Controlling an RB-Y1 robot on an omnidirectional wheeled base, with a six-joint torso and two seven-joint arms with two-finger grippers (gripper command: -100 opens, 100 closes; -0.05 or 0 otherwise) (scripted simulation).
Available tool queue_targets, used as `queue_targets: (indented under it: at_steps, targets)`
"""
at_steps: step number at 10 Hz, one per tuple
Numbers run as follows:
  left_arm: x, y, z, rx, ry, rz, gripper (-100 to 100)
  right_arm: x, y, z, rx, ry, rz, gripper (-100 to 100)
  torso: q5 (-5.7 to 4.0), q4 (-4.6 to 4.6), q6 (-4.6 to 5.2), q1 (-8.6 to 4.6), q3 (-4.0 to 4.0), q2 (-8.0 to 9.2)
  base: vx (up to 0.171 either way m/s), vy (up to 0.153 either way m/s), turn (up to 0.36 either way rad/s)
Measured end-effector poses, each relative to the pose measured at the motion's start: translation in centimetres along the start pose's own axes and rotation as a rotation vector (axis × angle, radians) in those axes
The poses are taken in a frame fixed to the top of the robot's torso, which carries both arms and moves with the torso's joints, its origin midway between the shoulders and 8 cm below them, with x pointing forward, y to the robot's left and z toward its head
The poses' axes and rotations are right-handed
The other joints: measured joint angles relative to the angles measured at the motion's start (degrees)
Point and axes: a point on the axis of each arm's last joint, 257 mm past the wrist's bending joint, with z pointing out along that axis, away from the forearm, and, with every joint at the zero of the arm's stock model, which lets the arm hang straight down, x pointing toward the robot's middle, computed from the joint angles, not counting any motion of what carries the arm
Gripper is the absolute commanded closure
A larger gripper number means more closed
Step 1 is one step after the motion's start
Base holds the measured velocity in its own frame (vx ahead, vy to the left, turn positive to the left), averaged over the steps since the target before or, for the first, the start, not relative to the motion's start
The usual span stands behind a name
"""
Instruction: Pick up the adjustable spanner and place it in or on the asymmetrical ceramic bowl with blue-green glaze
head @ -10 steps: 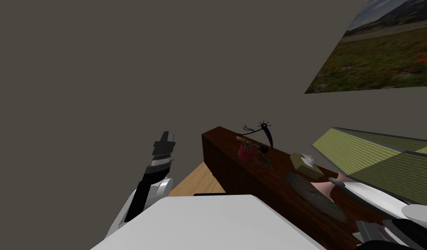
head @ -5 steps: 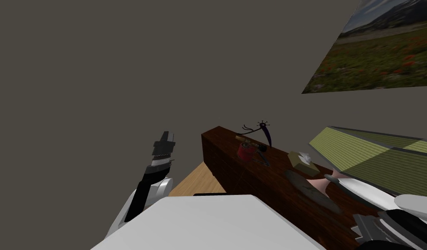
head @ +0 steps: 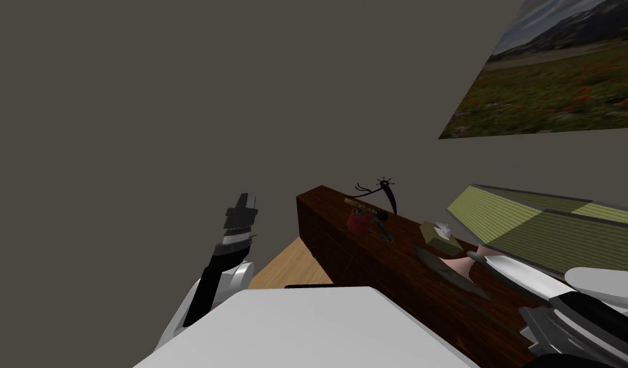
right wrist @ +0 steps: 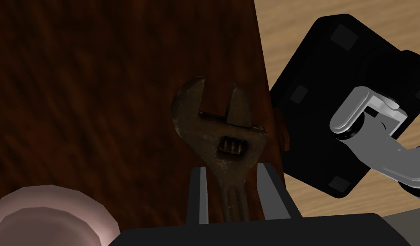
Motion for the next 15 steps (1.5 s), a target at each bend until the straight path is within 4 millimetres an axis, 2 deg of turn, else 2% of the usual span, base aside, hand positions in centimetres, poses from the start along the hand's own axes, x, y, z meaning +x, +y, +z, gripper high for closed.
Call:
queue_targets:
  at_steps: [10,12,15]
  targets:
    - [0.0,0.0,0.0,0.000,0.000,0.000,0,-1.6,0.1,-6.1,-0.076,0.108,-0.076,100,0.31,-0.03,-0.23,0.13,-0.16,-0.30,-0.025,-0.028,0.012]
    - [0.0,0.0,0.0,0.000,0.000,0.000,0,-2.8,-0.2,-7.8,-0.072,0.114,-0.089,100,0.36,-0.02,-0.29,0.13,-0.19,-0.36,-0.011,-0.032,-0.030]
    - [0.0,0.0,0.0,0.000,0.000,0.000,0,-5.4,-1.8,-8.8,-0.031,0.063,-0.105,100,0.30,-0.08,-0.42,0.20,-0.39,-0.71,0.045,0.027,-0.065]
